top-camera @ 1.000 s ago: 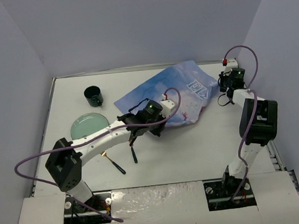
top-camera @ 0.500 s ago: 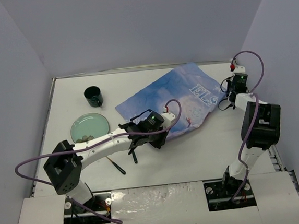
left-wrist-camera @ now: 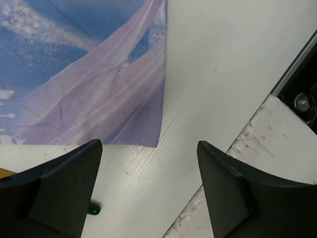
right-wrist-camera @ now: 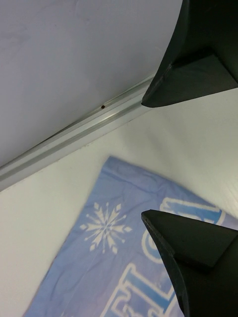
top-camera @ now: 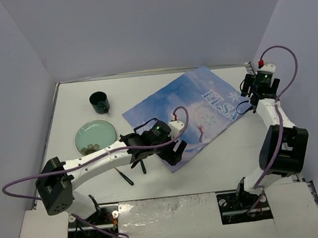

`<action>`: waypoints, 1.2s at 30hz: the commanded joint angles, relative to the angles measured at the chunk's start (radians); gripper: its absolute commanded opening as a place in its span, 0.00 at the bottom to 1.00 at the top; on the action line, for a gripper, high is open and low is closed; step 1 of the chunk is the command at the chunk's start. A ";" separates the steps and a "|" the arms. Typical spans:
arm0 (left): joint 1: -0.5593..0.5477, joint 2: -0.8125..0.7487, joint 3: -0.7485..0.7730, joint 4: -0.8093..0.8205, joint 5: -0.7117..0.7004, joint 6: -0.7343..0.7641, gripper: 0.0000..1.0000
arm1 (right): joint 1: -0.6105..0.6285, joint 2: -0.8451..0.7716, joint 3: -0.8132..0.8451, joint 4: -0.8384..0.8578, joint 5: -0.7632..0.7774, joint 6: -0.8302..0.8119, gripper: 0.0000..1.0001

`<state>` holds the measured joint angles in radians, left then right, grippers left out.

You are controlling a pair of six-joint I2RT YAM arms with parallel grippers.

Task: Set the dinner table for one person

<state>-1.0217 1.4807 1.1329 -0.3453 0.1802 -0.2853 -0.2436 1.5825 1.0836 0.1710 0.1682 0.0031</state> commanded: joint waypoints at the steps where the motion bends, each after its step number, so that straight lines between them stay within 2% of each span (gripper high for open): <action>1: 0.018 -0.037 0.059 0.014 -0.073 0.000 0.76 | -0.008 -0.050 0.007 -0.027 -0.113 0.143 0.84; 6: 0.059 0.080 0.125 0.038 -0.066 0.002 0.71 | -0.002 -0.015 -0.003 -0.028 -0.162 0.205 0.84; 12: 0.117 0.241 0.198 0.103 -0.029 0.007 0.67 | 0.038 0.064 0.012 -0.011 -0.201 0.176 0.84; 17: 0.120 0.360 0.219 0.121 -0.012 0.014 0.64 | 0.040 0.159 0.034 0.028 -0.213 0.159 0.84; 26: 0.113 0.405 0.073 0.134 0.020 -0.081 0.58 | 0.040 0.294 0.053 0.068 -0.245 0.120 0.85; 36: 0.084 0.370 -0.126 0.070 0.023 -0.194 0.53 | 0.038 0.266 -0.007 0.013 -0.135 0.170 0.85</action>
<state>-0.9110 1.8407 1.1246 -0.1069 0.1671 -0.3794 -0.2035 1.8965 1.0960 0.1891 -0.0513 0.1399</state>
